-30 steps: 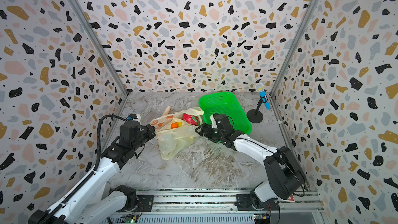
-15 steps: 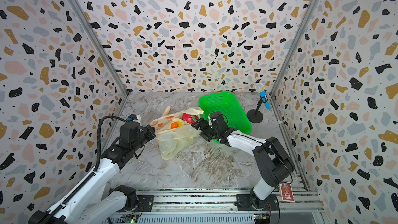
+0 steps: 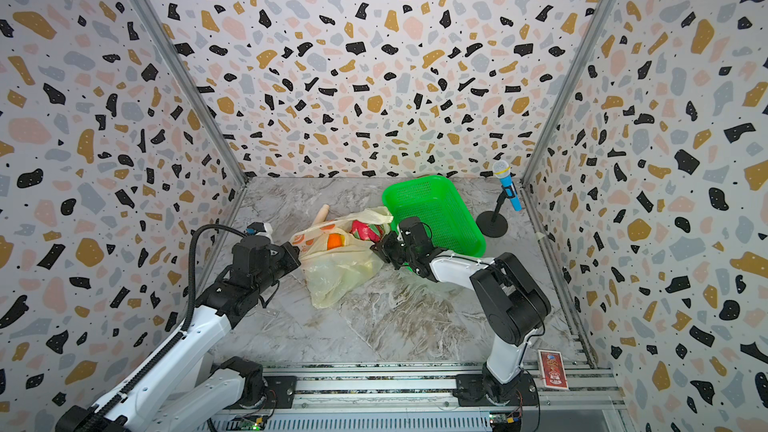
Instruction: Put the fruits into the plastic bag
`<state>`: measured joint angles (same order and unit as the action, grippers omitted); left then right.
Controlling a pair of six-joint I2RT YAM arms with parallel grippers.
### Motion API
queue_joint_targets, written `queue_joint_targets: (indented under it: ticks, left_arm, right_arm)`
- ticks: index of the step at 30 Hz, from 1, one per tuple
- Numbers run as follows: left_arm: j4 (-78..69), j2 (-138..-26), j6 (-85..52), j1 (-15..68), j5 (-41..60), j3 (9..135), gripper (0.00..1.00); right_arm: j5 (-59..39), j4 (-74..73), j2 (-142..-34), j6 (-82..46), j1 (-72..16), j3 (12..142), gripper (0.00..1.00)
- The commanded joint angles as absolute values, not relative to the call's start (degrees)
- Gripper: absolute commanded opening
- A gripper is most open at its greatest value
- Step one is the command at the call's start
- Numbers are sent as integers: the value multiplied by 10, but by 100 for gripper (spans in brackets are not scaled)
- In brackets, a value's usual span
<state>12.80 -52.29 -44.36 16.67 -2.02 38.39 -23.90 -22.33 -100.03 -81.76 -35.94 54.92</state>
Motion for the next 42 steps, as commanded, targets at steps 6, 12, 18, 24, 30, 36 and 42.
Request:
queue_joint_targets:
  ticks: [6, 12, 18, 24, 30, 36, 42]
  left_arm:
    - [120, -520, -436, 162, -20, 384, 0]
    - [114, -526, -438, 162, -8, 386, 0]
    - [89, -537, -440, 162, 27, 381, 0]
    - [61, -561, -446, 163, 59, 368, 0]
    - [25, -579, -458, 177, 70, 363, 0]
    - [-5, -604, -473, 222, 68, 367, 0]
    - [-37, -626, -483, 254, 70, 372, 0]
  right_arm:
    - [-248, -220, -979, -710, -353, 594, 0]
    - [-281, -190, -950, -578, -365, 644, 0]
    - [-209, -63, -900, -417, -365, 701, 0]
    - [-139, 10, -848, -328, -354, 719, 0]
    - [-69, 57, -801, -325, -330, 687, 0]
    - [-58, 66, -778, -344, -318, 621, 0]
    - [-47, 73, -779, -348, -309, 594, 0]
